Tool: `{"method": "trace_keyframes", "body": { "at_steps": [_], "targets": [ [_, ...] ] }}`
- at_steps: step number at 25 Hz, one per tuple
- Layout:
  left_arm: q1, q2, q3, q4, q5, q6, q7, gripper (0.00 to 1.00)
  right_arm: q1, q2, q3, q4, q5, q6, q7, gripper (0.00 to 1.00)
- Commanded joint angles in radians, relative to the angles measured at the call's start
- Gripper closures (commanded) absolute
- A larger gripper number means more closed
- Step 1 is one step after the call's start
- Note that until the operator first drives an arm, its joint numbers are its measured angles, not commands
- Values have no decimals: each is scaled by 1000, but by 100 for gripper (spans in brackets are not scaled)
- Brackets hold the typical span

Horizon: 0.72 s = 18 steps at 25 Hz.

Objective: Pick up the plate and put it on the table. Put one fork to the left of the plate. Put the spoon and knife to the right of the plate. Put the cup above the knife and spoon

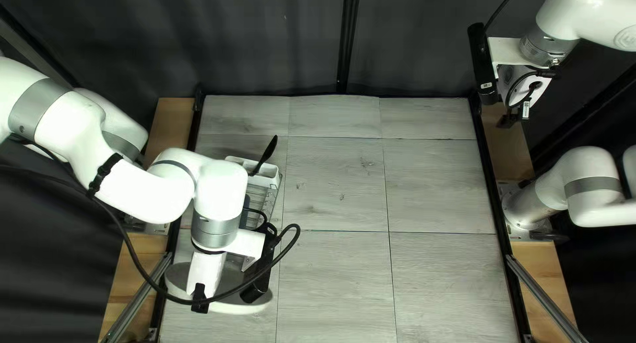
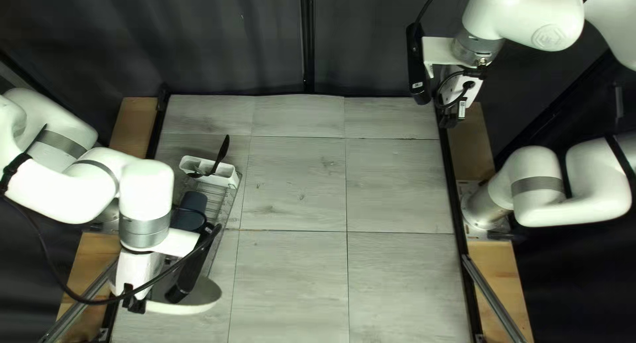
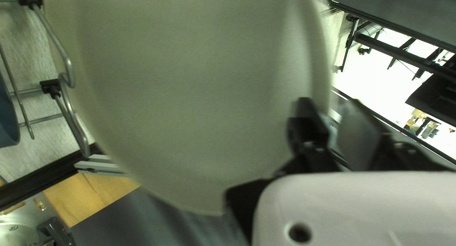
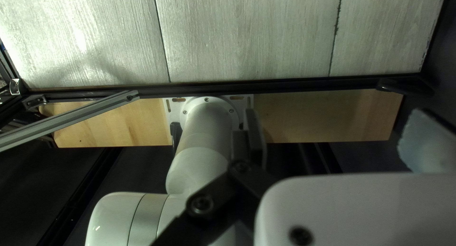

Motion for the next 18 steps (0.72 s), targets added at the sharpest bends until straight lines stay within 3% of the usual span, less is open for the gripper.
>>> {"method": "trace_keyframes", "body": {
  "at_steps": [1,5,8,14,18],
  "targets": [
    [2,-11,-12,81,41,61,-90,100,0,0,0,0,0,0,0,0],
    [7,-26,-31,219,110,163,-230,100,0,0,0,0,0,0,0,0],
    [16,16,-46,376,187,249,-317,100,0,0,0,0,0,0,0,0],
    [24,327,-73,748,443,341,-270,100,0,0,0,0,0,0,0,0],
    [24,327,-73,748,443,341,-270,100,0,0,0,0,0,0,0,0]
  ]
}}
